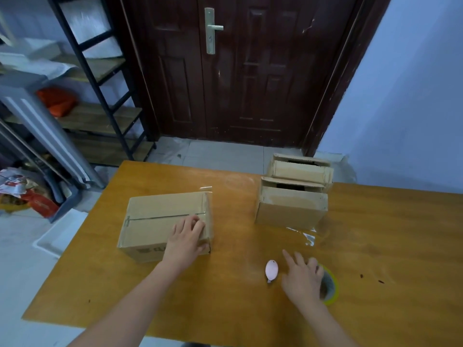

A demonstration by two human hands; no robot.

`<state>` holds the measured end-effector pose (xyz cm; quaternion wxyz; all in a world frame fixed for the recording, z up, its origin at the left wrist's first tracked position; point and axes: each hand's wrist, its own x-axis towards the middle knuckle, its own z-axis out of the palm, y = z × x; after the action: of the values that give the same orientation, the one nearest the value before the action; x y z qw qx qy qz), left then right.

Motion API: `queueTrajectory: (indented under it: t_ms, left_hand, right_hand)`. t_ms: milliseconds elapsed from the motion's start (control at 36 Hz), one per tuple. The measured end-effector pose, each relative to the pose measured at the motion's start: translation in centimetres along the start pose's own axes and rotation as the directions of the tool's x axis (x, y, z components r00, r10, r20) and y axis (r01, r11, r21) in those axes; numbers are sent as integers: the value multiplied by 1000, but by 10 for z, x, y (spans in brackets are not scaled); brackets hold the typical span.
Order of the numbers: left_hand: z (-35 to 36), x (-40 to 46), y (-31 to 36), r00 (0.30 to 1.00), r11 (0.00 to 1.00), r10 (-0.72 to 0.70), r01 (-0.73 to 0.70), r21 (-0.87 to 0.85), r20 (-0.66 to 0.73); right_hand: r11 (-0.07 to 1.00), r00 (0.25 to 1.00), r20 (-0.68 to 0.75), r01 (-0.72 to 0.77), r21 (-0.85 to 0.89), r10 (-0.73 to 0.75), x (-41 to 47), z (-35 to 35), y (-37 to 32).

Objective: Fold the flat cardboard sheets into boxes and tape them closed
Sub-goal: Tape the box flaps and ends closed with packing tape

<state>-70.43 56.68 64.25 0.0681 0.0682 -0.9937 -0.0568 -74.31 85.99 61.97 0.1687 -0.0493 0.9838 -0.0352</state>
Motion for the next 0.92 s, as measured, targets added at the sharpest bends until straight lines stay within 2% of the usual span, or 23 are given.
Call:
queueTrajectory:
  t_ms: [139, 250, 361, 528, 694, 778, 917]
  left_hand:
    - [-2, 5, -1, 1000, 999, 14, -14, 36, 22]
    - [-2, 1, -4, 998, 998, 60, -61, 35, 32]
    - [-1, -10, -12, 989, 990, 141, -142, 15, 46]
    - [-2, -28, -23, 973, 975, 224, -223, -15, 49]
    - [-3, -30, -26, 970, 972, 233, -229, -54, 73]
    - [-3, -30, -26, 968, 970, 237, -231, -79, 83]
    - [-3, -29, -28, 968, 966, 235, -222, -131, 93]
  right_hand:
    - [976, 975, -142, 190, 107, -174, 14, -39, -63]
    - [865, 894, -293, 419, 276, -340, 29, -73, -129]
    - [786, 867, -250, 496, 369, -431, 45, -92, -179]
    - [838, 881, 3, 449, 311, -473, 68, -75, -196]
    - [839, 899, 81, 366, 403, -431, 83, -64, -198]
    - [862, 884, 188, 336, 379, -427, 88, -67, -202]
    - [894, 911, 340, 66, 442, -235, 93, -70, -200]
